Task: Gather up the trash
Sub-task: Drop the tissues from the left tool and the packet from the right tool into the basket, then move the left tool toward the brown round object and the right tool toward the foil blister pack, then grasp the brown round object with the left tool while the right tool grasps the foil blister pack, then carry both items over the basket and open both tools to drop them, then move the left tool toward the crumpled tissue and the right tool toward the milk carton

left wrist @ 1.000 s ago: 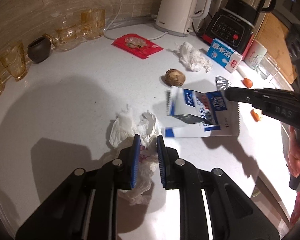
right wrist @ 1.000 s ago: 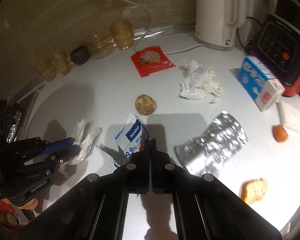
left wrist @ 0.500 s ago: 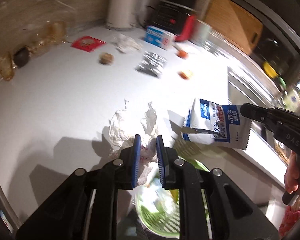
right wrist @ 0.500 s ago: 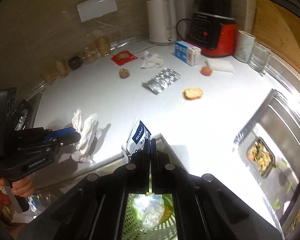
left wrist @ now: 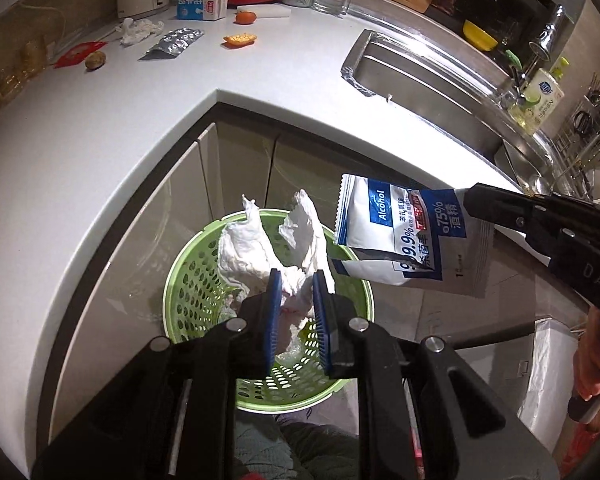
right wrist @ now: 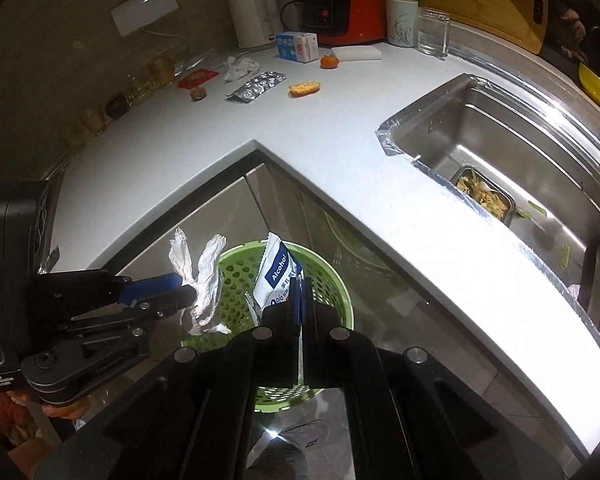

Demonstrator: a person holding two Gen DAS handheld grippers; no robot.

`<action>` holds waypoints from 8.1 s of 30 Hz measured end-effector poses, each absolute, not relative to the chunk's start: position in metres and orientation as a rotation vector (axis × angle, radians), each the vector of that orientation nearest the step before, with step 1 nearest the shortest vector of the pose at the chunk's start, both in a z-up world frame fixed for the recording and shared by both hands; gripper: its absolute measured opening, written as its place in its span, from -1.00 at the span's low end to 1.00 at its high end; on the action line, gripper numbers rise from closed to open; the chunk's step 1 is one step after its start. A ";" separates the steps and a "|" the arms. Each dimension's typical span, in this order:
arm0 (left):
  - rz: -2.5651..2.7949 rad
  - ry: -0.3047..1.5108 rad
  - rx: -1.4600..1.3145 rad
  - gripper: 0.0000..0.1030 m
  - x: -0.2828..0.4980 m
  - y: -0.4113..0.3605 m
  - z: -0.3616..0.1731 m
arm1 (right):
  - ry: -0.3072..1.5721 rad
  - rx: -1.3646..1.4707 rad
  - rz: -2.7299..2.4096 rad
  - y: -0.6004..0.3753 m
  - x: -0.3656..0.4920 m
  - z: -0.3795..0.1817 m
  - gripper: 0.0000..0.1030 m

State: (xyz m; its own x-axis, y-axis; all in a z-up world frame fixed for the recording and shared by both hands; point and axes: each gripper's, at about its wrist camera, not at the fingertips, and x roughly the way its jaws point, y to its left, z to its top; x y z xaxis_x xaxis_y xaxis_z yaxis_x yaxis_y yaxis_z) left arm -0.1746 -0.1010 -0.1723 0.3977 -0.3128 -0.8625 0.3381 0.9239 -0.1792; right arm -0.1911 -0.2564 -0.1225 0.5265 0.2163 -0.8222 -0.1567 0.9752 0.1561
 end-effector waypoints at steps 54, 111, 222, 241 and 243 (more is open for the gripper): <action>-0.031 0.845 -0.110 0.84 -0.102 0.031 -0.056 | 0.754 -0.035 0.202 -0.187 -0.128 -0.053 0.95; -0.005 0.903 -0.206 -0.34 0.157 0.093 -0.170 | 1.049 0.144 -0.059 -0.076 0.206 -0.181 0.65; -0.077 0.894 -0.092 0.85 -0.142 -0.028 -0.067 | 0.870 0.006 0.249 -0.198 -0.175 -0.098 0.95; -0.111 0.889 -0.125 0.85 0.154 0.012 -0.108 | 0.800 -0.020 0.238 -0.161 0.087 -0.098 0.95; -0.103 0.896 -0.117 0.85 0.187 0.011 -0.117 | 0.799 -0.006 0.233 -0.164 0.121 -0.101 0.95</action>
